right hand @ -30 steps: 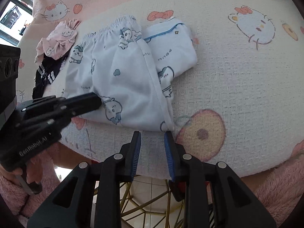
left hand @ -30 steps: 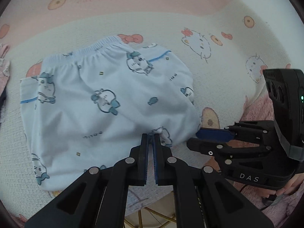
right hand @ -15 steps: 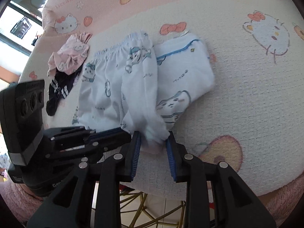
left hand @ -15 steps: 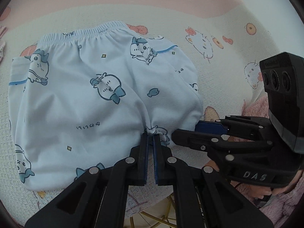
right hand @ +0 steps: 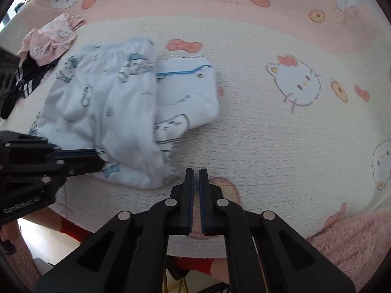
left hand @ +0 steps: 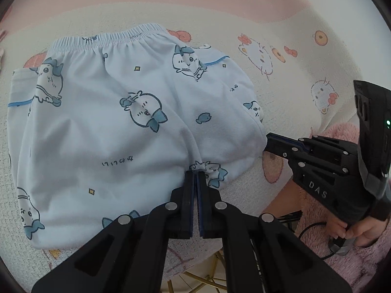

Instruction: Fold clothes

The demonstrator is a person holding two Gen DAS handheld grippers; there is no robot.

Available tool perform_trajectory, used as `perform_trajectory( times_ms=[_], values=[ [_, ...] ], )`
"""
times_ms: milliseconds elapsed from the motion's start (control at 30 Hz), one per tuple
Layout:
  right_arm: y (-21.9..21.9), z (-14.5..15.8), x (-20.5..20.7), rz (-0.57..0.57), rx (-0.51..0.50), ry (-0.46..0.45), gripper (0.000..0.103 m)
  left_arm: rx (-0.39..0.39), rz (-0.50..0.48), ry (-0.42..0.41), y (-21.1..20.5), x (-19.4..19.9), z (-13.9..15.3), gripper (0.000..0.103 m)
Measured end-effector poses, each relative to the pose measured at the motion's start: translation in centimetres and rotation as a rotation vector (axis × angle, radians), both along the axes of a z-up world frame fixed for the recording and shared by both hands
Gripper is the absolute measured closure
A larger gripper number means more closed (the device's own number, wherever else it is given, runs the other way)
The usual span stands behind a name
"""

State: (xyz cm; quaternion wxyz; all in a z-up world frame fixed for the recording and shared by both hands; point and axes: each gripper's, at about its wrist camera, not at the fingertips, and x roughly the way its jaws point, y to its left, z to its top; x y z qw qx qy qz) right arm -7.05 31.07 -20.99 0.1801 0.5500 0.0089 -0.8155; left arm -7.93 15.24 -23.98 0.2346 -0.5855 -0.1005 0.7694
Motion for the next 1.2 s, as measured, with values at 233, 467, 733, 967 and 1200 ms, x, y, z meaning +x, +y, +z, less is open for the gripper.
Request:
perform_trajectory(
  times_ms=[233, 467, 733, 967, 1200],
  values=[
    [3.4, 0.6, -1.0, -0.097, -0.125, -0.012, 0.083, 0.009, 0.017, 0.068, -0.3, 0.7, 1.7, 0.096],
    [1.7, -0.9, -2.5, -0.030, -0.099, -0.102, 0.079, -0.062, -0.016, 0.051, 1.0, 0.7, 0.6, 0.094],
    [2.3, -1.1, -0.4, -0.056, 0.221, -0.053, 0.078, 0.003, 0.011, 0.012, 0.1, 0.2, 0.1, 0.094],
    [4.9, 0.6, -0.1, -0.085, -0.037, -0.086, 0.075, 0.000, 0.004, 0.020, 0.2, 0.4, 0.2, 0.094],
    [1.5, -0.9, 0.8, 0.034, 0.157, -0.080, 0.065, 0.026, 0.022, 0.009, -0.1, 0.3, 0.0, 0.094]
  ],
)
